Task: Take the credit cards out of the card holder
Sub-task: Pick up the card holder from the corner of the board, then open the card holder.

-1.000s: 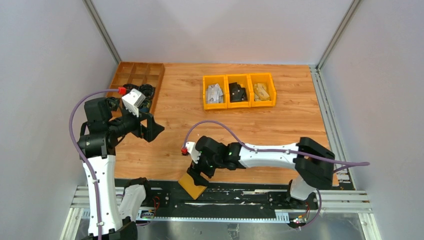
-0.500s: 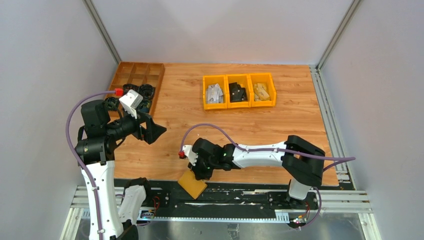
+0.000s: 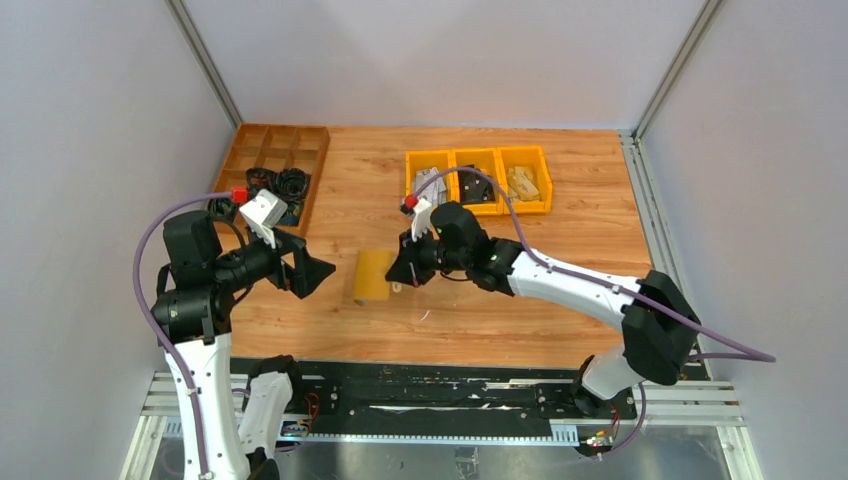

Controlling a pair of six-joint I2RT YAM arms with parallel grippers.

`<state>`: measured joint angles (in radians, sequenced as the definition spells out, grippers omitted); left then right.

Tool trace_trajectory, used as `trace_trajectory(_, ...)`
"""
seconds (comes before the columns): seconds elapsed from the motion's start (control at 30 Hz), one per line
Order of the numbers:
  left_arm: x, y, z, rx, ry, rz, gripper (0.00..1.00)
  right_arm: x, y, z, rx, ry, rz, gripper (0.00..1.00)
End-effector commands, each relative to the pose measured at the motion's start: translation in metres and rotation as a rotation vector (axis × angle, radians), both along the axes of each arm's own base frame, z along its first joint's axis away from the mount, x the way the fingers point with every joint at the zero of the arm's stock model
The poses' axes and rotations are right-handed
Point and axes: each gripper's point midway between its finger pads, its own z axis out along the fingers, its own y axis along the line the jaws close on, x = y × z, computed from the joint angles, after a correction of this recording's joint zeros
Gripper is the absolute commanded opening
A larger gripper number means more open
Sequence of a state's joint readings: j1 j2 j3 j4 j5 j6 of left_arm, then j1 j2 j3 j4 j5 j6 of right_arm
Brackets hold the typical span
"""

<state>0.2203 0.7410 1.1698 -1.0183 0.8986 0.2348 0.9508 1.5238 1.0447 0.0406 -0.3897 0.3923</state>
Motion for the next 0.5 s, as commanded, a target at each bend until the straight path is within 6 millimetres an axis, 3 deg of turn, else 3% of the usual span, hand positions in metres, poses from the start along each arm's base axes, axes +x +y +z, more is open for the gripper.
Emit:
trace_trajectory(0.0,-0.010,-0.002,-0.014,0.041,-0.038,-0.040,1.00,0.011,0.018,0.102,0.269,0.004,-0.100,0.00)
trace_trajectory(0.27,-0.025,-0.003,-0.017,0.203,-0.259,-0.127,1.00,0.017,0.016,0.167,0.371,0.087,-0.220,0.00)
trace_trajectory(0.47,-0.030,0.000,-0.011,0.349,-0.436,-0.186,1.00,0.000,0.031,0.181,0.348,0.170,-0.217,0.00)
